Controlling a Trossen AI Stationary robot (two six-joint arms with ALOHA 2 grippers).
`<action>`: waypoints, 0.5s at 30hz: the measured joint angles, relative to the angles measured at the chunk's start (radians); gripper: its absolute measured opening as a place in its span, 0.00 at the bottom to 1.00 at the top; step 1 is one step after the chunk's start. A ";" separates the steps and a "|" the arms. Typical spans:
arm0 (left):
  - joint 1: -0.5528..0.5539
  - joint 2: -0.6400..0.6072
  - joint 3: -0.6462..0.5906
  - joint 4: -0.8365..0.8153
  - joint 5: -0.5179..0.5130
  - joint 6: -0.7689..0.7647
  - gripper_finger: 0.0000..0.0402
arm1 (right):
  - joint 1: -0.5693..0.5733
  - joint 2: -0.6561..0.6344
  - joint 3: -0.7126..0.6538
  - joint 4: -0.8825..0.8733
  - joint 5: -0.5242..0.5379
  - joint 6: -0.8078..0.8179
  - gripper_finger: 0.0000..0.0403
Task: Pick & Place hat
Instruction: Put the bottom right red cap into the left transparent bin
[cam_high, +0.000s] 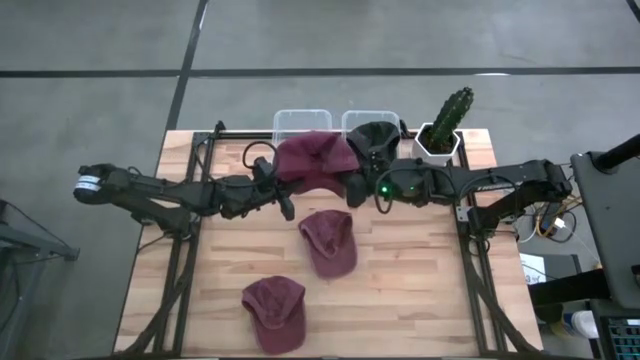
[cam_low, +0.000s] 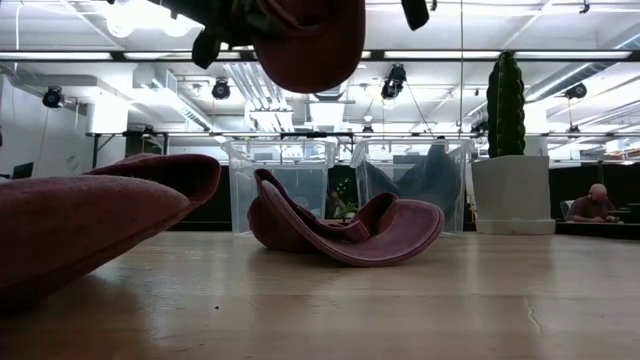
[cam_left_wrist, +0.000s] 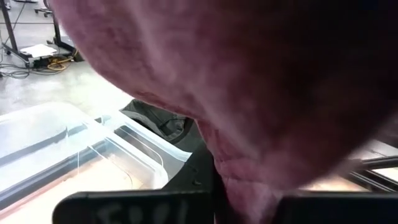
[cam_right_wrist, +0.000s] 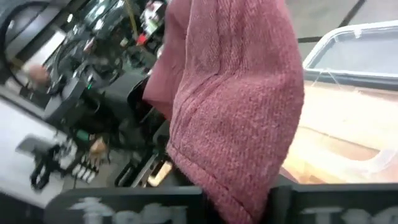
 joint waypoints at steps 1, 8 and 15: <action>0.000 0.000 0.000 0.000 0.003 -0.003 0.02 | -0.001 -0.001 0.000 -0.005 -0.025 -0.015 0.02; 0.000 0.000 0.017 -0.034 0.014 -0.021 0.02 | -0.003 -0.010 0.002 -0.102 -0.138 -0.105 0.04; 0.000 0.000 0.049 -0.096 0.003 -0.061 0.02 | -0.003 -0.011 0.002 -0.167 -0.183 -0.129 0.19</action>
